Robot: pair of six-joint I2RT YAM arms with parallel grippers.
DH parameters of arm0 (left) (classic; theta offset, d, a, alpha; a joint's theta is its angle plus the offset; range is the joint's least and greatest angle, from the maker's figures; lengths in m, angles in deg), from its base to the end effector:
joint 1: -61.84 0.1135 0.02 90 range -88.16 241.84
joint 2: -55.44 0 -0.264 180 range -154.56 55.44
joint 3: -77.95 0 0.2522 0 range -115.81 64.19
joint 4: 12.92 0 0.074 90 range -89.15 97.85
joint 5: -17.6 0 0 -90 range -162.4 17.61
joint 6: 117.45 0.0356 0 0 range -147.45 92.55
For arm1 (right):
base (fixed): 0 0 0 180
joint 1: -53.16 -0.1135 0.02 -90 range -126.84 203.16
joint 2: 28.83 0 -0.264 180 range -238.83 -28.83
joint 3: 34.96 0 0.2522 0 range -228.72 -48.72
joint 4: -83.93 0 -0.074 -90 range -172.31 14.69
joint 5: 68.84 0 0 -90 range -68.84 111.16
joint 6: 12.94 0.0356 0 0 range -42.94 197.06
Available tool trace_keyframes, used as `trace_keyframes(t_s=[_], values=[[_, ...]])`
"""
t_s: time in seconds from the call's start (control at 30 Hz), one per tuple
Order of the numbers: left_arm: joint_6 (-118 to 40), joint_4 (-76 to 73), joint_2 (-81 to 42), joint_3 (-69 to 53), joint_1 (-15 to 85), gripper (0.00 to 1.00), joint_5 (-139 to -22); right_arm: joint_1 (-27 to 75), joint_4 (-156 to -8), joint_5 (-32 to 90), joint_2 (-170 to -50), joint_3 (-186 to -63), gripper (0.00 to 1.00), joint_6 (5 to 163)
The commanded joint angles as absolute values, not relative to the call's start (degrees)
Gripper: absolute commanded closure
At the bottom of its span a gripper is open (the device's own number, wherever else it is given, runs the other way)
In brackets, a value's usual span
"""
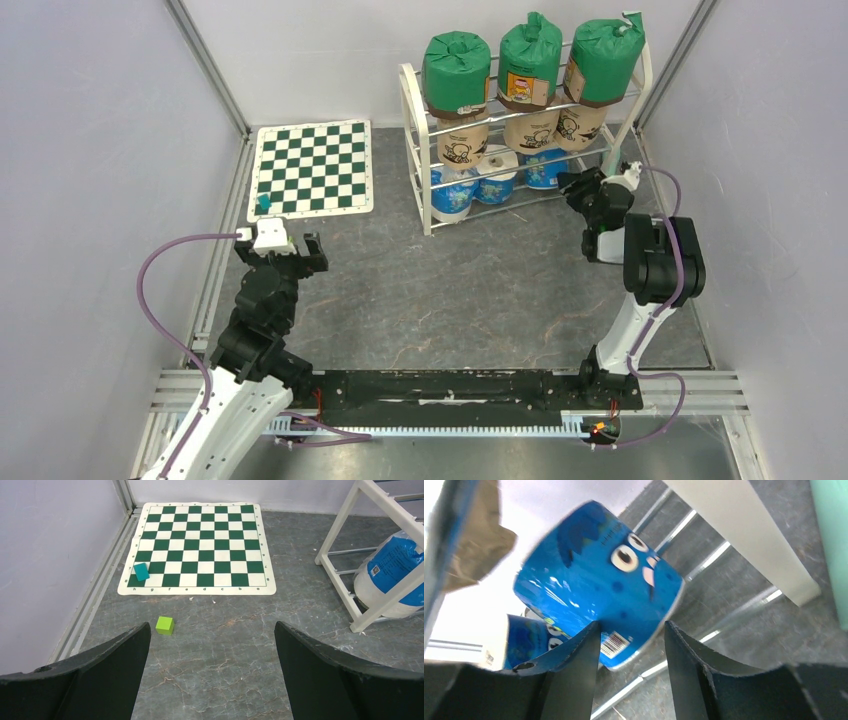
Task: Place and organize the paper towels onto the shelf
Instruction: Adjust the paper towel on the shelf.
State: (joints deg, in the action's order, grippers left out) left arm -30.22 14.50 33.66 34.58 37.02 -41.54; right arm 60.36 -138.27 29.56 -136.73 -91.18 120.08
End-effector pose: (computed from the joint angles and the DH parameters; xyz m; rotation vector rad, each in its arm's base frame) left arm 0.1106 -0.0310 0.2936 -0.0860 1.6566 0.0848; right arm 0.3630 -0.0406 0.1489 0.6504 1.6468 0.5837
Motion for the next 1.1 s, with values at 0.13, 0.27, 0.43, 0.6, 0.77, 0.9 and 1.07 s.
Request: trace_keyframes(t_s=[0.13, 0.27, 0.43, 0.6, 0.77, 0.9, 1.07], values=[[-31.83, 13.36, 33.27, 34.68, 37.32, 0.00, -42.60, 62.11, -136.52, 26.72, -137.41, -84.33, 0.49, 121.19], [-31.85, 13.41, 33.18, 34.70, 37.25, 0.00, -42.69, 62.50, -136.29, 27.09, -137.77, -84.27, 0.49, 120.59], [-31.85, 13.41, 33.03, 34.72, 37.40, 0.00, -42.69, 62.81, -135.47, 27.05, -137.23, -84.71, 0.49, 119.47], [-31.94, 13.31, 32.88, 34.74, 37.40, 0.00, -42.73, 62.82, -135.07, 27.34, -131.78, -82.67, 0.47, 116.41], [-32.02, 13.15, 32.43, 34.68, 37.44, 0.00, -43.26, 62.42, -137.00, 30.30, -128.43, -83.69, 0.32, 116.19], [-32.11, 13.23, 32.39, 34.62, 37.73, 0.00, -43.30, 62.14, -137.01, 30.03, -129.49, -86.75, 0.21, 117.58], [-32.11, 13.24, 32.60, 34.75, 37.71, 0.00, -43.13, 61.62, -139.17, 31.03, -132.71, -90.30, 0.03, 118.95]])
